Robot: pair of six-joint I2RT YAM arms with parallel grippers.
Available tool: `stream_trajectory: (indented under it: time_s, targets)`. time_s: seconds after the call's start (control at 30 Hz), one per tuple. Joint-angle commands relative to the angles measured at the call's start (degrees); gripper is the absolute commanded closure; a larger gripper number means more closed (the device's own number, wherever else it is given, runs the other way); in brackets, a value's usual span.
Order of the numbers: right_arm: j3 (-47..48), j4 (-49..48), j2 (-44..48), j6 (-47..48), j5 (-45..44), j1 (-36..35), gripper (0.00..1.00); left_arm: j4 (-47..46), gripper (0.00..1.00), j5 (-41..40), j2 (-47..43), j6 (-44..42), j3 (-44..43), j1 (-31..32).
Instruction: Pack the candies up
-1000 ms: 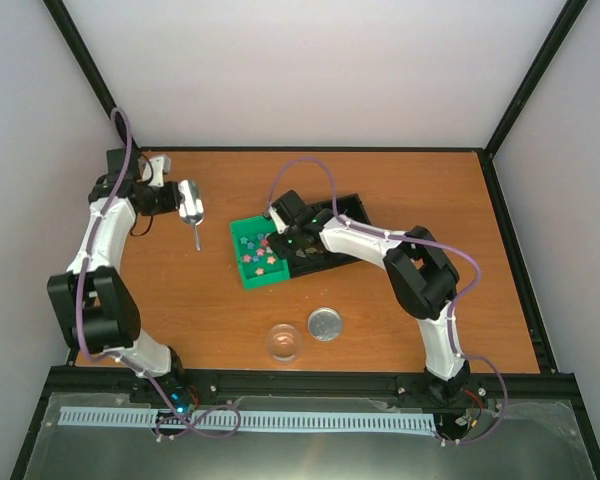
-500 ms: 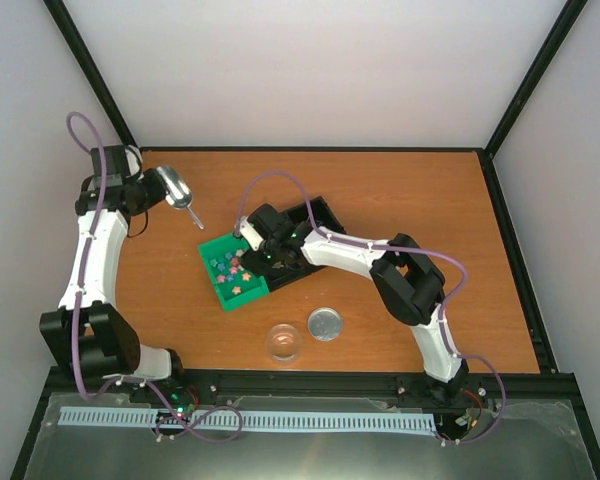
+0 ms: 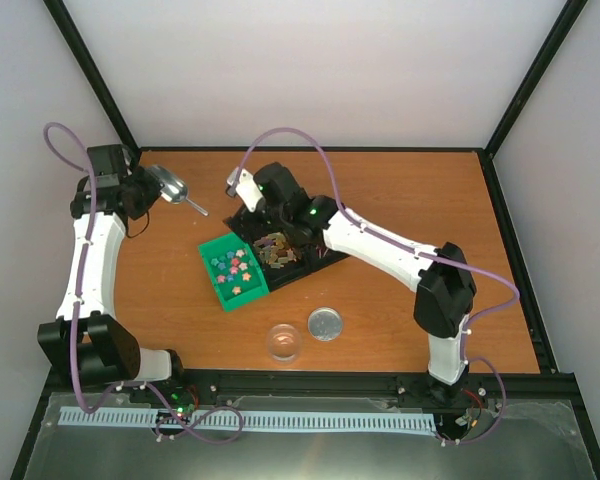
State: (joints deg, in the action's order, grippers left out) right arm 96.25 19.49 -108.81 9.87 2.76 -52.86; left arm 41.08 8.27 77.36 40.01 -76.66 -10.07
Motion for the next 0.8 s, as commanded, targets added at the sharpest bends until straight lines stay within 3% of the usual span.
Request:
stream_trajectory:
  time_s: [0.0,0.13,0.23,0.7,0.77]
  targets:
    - [8.3,3.7,-1.5,3.0,0.7,-0.2,0.0,4.5,0.99,-0.2,-1.4,7.5,-3.0,1.0]
    - [16.2,7.4,-4.6,3.1,4.4,-0.7,0.0,5.9,0.99,4.3,-2.1,11.0,-2.6,1.0]
    - [19.0,7.9,-6.3,4.4,3.5,-2.3,0.06,5.9,0.99,5.7,-3.3,12.7,-1.9,1.1]
    - [19.8,5.5,-9.0,11.2,-7.5,-7.0,0.51,4.3,0.99,9.7,-5.1,15.6,1.8,1.0]
    - [19.5,4.6,-9.0,11.5,-8.3,-7.2,0.54,4.0,0.99,10.5,-5.0,15.9,2.4,1.0]
